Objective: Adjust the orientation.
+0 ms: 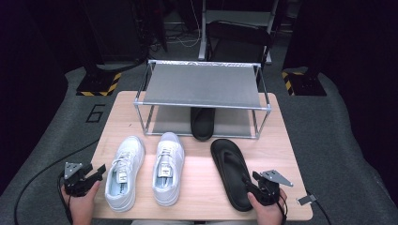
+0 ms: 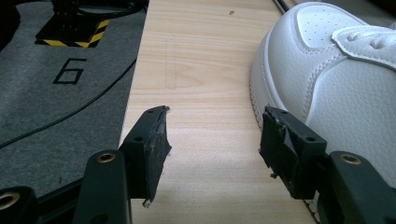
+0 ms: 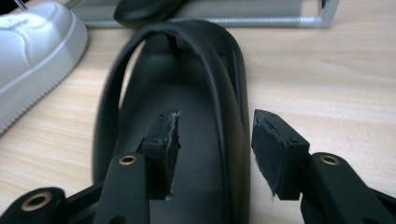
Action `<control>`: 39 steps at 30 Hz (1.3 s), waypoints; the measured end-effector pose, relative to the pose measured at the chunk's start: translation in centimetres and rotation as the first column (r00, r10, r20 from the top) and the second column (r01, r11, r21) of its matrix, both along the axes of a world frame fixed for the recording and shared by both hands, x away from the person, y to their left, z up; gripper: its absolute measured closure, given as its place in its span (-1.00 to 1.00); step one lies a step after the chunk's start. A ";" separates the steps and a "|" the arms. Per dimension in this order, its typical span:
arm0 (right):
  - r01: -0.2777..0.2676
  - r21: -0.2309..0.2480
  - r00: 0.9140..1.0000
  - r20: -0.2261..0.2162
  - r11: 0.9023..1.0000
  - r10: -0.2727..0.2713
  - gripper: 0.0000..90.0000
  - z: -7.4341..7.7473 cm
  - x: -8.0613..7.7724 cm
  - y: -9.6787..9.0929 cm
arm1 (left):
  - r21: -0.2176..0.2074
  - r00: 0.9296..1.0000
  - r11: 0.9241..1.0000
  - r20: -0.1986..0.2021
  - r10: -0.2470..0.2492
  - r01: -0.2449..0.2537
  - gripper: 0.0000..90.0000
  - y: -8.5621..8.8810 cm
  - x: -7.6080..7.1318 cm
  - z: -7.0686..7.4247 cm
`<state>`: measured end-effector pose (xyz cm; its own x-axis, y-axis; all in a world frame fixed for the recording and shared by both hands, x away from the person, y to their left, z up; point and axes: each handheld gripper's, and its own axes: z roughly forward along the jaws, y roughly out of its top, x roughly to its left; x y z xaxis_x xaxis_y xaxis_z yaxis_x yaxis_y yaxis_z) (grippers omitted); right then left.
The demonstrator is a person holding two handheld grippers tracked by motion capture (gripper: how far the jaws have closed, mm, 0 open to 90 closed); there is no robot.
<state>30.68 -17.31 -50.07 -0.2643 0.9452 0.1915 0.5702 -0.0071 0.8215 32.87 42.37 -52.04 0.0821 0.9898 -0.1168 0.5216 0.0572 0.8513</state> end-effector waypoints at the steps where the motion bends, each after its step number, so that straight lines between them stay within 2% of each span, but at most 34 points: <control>1: 0.001 0.008 1.000 -0.007 1.000 -0.001 0.14 -0.2 0.0 -0.1 | -0.001 1.000 1.000 0.004 0.002 -0.002 -0.09 0.0 0.0 0.0; 5: -0.004 0.068 1.000 -0.019 0.998 0.005 0.24 -0.8 0.2 -0.5 | 0.000 1.000 1.000 0.001 0.000 0.000 -0.08 0.0 0.0 0.0; 11: -0.005 0.064 0.999 -0.047 0.998 0.008 0.28 -1.4 0.2 -1.0 | 0.002 1.000 1.000 0.000 -0.001 0.001 -0.08 0.0 0.0 0.0; 14: -0.006 0.046 0.998 -0.067 0.999 0.009 0.29 -1.8 0.1 -1.3 | 0.001 1.000 1.000 0.000 -0.001 0.001 -0.09 0.0 0.0 0.0; 19: -0.012 0.096 0.997 -0.074 0.995 0.019 0.28 -2.2 0.0 -1.7 | 0.001 1.000 1.000 0.006 0.000 0.000 -0.08 0.0 0.0 0.0; 20: -0.009 0.104 0.997 -0.076 0.995 0.017 0.28 -2.2 0.0 -1.8 | -0.001 1.000 1.000 0.021 0.009 -0.009 -0.08 -0.1 0.1 -0.1; 21: -0.008 0.115 0.997 -0.078 0.993 0.017 0.27 -2.3 0.0 -1.8 | -0.002 1.000 1.000 0.020 0.009 -0.009 -0.08 -0.1 0.0 -0.1; 23: -0.017 0.121 0.996 -0.082 0.993 0.027 0.27 -2.3 -0.1 -1.9 | 0.000 1.000 1.000 0.004 0.001 -0.001 -0.09 0.0 0.0 0.0; 27: -0.037 0.141 0.995 -0.089 0.989 0.050 0.27 -2.5 -0.3 -1.9 | -0.001 1.000 1.000 0.006 0.001 -0.001 -0.08 0.0 0.0 0.0; 29: -0.040 0.150 0.995 -0.088 0.988 0.053 0.27 -2.5 -0.3 -2.0 | -0.003 1.000 1.000 0.022 0.009 -0.009 -0.09 -0.1 0.0 -0.1; 30: -0.041 0.157 0.994 -0.096 0.987 0.056 0.28 -2.5 -0.2 -2.0 | -0.001 1.000 1.000 0.006 0.001 -0.001 -0.09 0.0 0.0 0.0; 31: -0.042 0.162 0.993 -0.099 0.986 0.059 0.28 -2.6 -0.2 -2.1 | -0.001 1.000 1.000 0.006 0.001 -0.001 -0.08 0.0 0.0 0.0; 33: -0.054 0.175 0.993 -0.094 0.983 0.071 0.28 -2.7 0.0 -2.3 | -0.002 1.000 1.000 0.019 0.007 -0.007 -0.09 -0.1 0.0 -0.1; 39: -0.045 0.179 0.992 -0.105 0.983 0.064 0.29 -2.7 -0.1 -2.3 | -0.001 1.000 1.000 0.018 0.005 -0.005 -0.09 -0.1 0.0 -0.1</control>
<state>30.53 -19.59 -52.82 -0.2826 0.8787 0.3847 0.6605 -0.1126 0.7424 32.92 42.29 -52.12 0.0790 0.9901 -0.1160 0.5062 0.0604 0.8603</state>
